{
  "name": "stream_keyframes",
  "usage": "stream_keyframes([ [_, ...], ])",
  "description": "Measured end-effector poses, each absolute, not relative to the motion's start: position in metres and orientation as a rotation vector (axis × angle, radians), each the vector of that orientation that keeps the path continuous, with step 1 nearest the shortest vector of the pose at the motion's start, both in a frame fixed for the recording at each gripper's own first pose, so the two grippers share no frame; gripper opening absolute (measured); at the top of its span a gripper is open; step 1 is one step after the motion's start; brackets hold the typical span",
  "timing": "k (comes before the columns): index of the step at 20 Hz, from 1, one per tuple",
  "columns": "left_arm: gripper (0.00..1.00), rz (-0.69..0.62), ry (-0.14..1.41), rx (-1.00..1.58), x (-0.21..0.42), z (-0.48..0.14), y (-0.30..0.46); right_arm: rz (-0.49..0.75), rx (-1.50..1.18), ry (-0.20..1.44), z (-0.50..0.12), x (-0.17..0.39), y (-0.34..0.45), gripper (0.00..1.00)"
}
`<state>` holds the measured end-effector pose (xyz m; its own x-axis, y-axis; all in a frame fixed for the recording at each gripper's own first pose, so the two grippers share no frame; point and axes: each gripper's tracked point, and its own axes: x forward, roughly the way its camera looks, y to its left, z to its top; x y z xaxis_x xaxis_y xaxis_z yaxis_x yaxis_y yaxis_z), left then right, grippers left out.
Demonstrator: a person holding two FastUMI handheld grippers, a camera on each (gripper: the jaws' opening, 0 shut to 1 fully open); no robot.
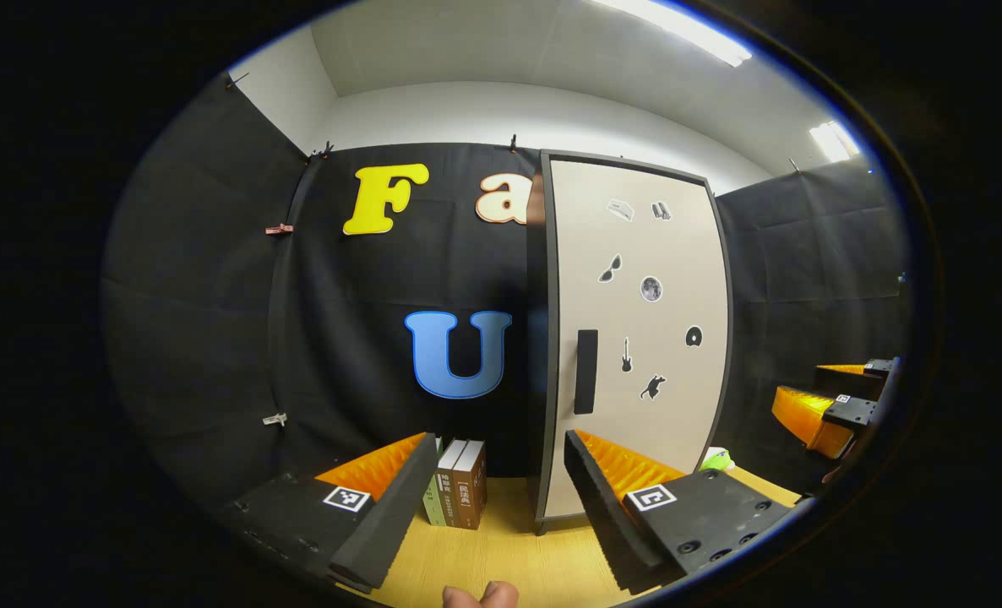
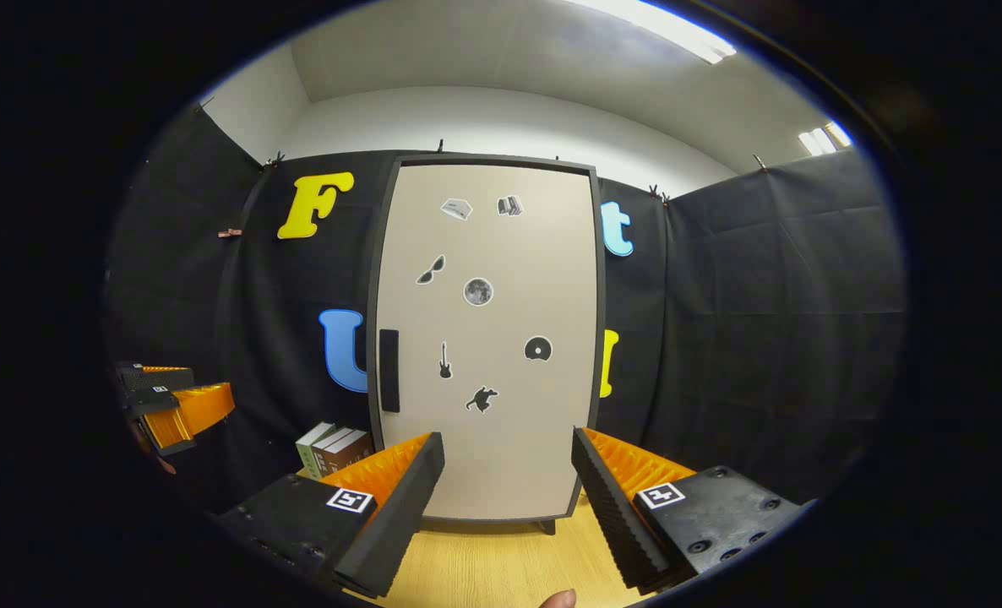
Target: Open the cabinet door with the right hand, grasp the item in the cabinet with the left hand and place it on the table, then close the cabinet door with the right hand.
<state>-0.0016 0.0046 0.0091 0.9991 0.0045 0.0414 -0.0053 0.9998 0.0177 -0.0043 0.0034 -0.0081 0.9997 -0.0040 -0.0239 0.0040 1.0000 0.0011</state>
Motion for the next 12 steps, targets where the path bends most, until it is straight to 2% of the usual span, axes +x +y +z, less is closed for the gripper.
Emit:
stream_keyframes([
  [12, 0.95, 0.003, -0.047, 0.004, -0.006, 0.005, 0.015, 0.059, 0.021, 0.024, -0.004, 0.017, 0.041, 0.97],
])
